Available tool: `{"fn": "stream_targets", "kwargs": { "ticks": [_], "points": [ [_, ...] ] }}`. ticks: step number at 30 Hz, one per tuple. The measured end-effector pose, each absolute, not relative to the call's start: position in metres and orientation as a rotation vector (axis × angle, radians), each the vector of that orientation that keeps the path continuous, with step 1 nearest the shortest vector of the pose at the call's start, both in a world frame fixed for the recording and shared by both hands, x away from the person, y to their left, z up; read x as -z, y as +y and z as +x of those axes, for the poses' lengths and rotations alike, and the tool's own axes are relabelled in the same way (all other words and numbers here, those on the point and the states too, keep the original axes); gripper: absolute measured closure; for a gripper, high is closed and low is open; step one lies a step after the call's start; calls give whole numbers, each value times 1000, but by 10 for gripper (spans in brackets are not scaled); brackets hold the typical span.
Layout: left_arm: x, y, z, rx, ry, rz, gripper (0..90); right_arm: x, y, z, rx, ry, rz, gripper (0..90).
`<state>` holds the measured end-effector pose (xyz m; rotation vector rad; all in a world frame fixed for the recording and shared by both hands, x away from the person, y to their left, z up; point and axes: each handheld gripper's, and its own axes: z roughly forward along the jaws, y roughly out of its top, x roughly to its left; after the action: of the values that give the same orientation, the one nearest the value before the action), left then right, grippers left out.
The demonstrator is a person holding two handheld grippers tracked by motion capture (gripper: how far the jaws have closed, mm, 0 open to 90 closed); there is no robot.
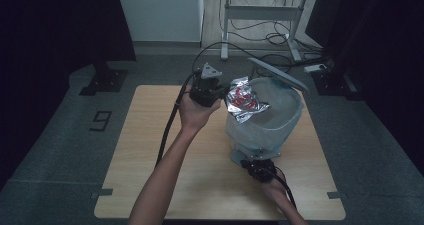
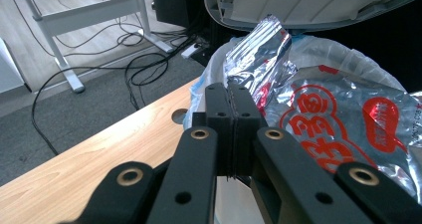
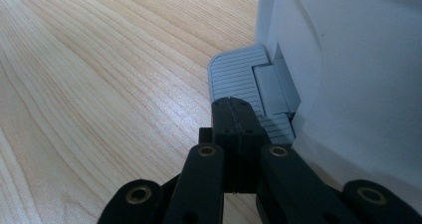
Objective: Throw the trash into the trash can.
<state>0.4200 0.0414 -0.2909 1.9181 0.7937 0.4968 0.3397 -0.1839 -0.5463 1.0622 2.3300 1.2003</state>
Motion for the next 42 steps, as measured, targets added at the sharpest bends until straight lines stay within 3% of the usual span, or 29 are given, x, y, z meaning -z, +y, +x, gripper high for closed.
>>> {"fn": "stream_targets", "kwargs": {
  "ticks": [42],
  "points": [
    [301,7,444,-463,774,1942,895,546,-184,340,-1202,2331,1058,900]
  ]
}}
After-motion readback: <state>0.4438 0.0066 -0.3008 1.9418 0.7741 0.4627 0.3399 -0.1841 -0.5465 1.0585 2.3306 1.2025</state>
